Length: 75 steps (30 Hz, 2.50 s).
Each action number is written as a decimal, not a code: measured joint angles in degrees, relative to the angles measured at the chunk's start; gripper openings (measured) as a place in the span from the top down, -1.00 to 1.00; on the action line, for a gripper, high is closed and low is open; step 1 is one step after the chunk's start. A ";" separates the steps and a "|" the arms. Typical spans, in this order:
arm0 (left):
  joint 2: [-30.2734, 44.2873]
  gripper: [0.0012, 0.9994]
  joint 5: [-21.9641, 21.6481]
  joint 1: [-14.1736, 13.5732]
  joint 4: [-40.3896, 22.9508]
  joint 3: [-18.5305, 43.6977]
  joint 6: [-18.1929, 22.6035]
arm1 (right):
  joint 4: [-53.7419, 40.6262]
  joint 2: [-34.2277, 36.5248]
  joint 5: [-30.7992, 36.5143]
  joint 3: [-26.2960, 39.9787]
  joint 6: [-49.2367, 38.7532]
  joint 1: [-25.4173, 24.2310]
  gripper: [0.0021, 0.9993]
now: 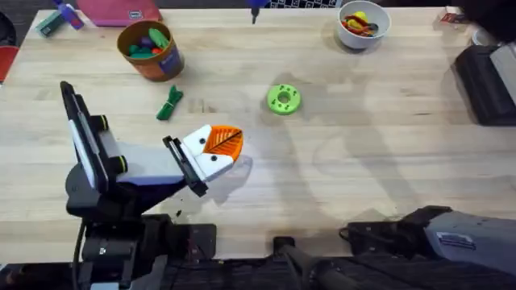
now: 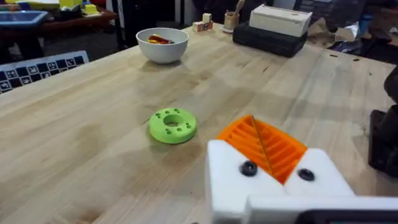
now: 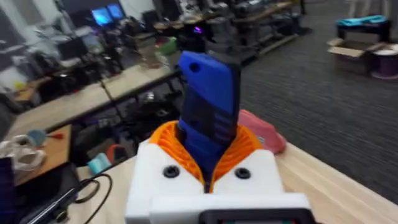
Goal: Pick up the gripper from the table and insert it into the empty holder that is missing its gripper. Then pick up a screw, insert it into the mounting hole, and use the screwdriver to tighten it. Finally, clean up the table by picking up the vegetable and placing it into the bucket.
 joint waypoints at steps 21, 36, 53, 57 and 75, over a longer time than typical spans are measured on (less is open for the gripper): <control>-0.01 0.97 0.00 0.01 0.00 0.00 0.00 | 35.10 -0.15 -16.63 -18.10 10.48 12.02 0.95; -0.02 0.97 0.00 0.02 0.00 0.00 -0.02 | 34.48 -0.15 -21.47 -18.10 -9.59 21.40 0.95; -0.02 0.97 0.00 0.02 0.00 0.00 -0.01 | 28.52 0.98 -26.56 -18.12 -18.62 21.91 0.95; -0.02 0.97 0.00 0.01 0.00 0.00 0.00 | 28.54 0.98 -26.56 -18.12 -18.84 21.91 0.95; -0.02 0.97 0.00 0.00 0.00 0.00 0.00 | 30.33 2.27 -23.44 -18.12 -15.28 21.92 0.95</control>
